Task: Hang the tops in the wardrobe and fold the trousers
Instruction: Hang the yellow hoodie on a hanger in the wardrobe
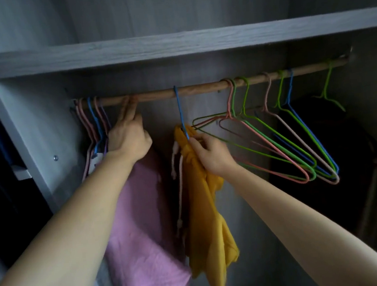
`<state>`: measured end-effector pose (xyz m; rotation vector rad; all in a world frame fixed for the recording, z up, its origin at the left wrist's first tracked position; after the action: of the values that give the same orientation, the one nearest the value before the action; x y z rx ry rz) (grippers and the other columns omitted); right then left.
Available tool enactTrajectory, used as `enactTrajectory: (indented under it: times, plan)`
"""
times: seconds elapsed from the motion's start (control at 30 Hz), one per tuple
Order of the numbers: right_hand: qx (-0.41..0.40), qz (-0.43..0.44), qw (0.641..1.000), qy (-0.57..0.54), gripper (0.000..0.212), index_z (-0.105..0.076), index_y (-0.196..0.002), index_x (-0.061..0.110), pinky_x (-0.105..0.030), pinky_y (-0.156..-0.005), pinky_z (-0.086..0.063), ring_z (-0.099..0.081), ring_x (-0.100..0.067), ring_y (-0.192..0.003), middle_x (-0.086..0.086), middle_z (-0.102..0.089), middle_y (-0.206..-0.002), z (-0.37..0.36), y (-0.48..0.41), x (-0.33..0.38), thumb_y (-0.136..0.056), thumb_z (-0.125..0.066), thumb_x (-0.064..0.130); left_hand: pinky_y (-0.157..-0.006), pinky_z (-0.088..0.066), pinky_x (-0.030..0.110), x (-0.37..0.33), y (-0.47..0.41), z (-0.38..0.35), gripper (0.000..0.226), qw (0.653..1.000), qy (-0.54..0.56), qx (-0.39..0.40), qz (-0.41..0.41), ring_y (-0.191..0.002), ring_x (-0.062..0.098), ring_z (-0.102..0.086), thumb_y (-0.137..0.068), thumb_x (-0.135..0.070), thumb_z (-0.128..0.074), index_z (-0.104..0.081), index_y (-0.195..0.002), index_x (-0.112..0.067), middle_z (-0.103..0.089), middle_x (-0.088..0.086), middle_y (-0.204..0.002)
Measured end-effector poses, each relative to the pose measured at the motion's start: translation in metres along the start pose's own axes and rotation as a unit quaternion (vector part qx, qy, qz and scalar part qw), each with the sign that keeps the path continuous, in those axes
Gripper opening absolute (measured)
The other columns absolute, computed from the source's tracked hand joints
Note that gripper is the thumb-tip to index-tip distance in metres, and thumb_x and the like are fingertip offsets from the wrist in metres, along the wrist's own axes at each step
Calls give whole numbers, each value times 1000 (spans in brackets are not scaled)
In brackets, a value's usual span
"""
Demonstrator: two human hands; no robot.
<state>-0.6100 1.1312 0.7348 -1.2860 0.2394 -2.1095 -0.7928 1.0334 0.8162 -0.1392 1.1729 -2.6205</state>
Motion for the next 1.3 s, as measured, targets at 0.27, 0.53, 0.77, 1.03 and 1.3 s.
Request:
enactTrajectory:
  times: [0.27, 0.53, 0.77, 1.03, 1.3]
  plan:
    - [-51, 97, 979, 170, 36, -62, -128, 19, -41, -91, -50, -59, -27, -115, -6, -65, -122, 76, 76, -14, -100, -50, 40, -109, -36, 41, -66, 34, 42, 36, 989, 136, 11, 50, -133, 33, -46, -97, -19, -50, -59, -131, -11, -52, 13, -143]
    - [-203, 83, 948, 230, 40, -57, -132, 10, -45, -92, -44, -52, -32, -117, -12, -56, -131, 159, 179, -91, -96, -60, 28, -114, -30, 53, -215, 185, 36, 43, 978, 174, -85, -80, -145, 32, -32, -97, -28, -48, -57, -135, -10, -39, 14, -154]
    - [-169, -29, 949, 265, 48, -48, -142, 13, -47, -108, -36, -41, -30, -135, -11, -45, -146, 206, 267, -175, -98, -56, 31, -114, -28, 56, -291, 245, -20, 48, 975, 193, 52, -99, -149, 30, -23, -98, -31, -48, -49, -143, -14, -30, 12, -159]
    - [-251, -134, 892, 352, 47, -50, -139, 14, -48, -105, -37, -43, -32, -131, -12, -46, -144, 293, 336, -201, -96, -57, 30, -113, -27, 59, -358, 243, -70, 56, 946, 241, 133, -170, -147, 36, -26, -96, -38, -45, -47, -145, -11, -29, 17, -159]
    - [-296, -333, 781, 439, 60, -44, -146, 13, -52, -109, -35, -39, -39, -135, -17, -37, -152, 310, 484, -197, -91, -63, 28, -112, -27, 58, -448, 297, -98, 59, 862, 376, 182, -286, -146, 36, -27, -95, -42, -40, -47, -144, -10, -30, 19, -158]
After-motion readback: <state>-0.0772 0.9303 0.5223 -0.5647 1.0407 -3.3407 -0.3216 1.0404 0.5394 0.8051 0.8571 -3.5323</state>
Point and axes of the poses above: each hand's wrist, its own y-axis away from the middle knuckle, its own z-axis out of the back of the hand, x = y × z, the point moved 7 cm from there along -y, towards the middle knuckle
